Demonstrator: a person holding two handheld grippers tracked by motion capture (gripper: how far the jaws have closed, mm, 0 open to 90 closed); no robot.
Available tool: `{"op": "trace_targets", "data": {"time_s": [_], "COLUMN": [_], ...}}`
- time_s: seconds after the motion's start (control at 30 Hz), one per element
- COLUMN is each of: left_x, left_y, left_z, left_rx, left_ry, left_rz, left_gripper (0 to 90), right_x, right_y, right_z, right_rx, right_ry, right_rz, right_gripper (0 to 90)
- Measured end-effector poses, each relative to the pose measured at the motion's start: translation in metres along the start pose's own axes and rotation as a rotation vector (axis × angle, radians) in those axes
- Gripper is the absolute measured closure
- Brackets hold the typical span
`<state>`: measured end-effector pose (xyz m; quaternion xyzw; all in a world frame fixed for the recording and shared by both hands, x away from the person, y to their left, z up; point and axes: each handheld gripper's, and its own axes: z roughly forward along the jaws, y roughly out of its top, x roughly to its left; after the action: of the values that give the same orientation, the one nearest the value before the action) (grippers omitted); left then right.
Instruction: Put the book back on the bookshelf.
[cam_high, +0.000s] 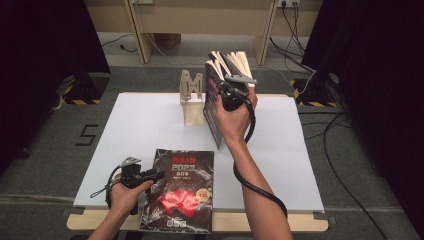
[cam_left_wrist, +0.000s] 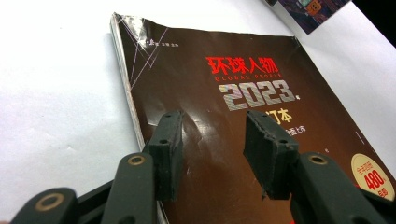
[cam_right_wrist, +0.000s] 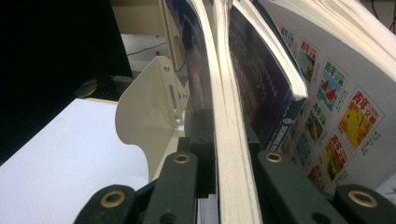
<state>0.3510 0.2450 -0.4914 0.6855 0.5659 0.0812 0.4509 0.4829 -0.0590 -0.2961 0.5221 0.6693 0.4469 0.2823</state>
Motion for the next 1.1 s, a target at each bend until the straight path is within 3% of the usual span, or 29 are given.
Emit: {"op": "trace_targets", "data": {"time_s": [0.53, 0.7, 1.1], "left_x": [0.002, 0.001, 0.002], "left_y": [0.000, -0.001, -0.001], "left_z": [-0.001, 0.000, 0.000], "left_rx": [0.001, 0.004, 0.003], "left_ry": [0.002, -0.002, 0.001], "left_rz": [-0.001, -0.003, -0.001], "left_gripper": [56.4, 56.4, 56.4], "right_x": [0.008, 0.010, 0.006], "right_y": [0.003, 0.005, 0.000], "right_z": [0.011, 0.005, 0.020], "right_rx": [-0.025, -0.047, -0.057], "right_ry": [-0.070, -0.070, -0.074], "right_rz": [-0.021, -0.015, 0.001], "right_gripper": [83.0, 83.0, 82.8]}}
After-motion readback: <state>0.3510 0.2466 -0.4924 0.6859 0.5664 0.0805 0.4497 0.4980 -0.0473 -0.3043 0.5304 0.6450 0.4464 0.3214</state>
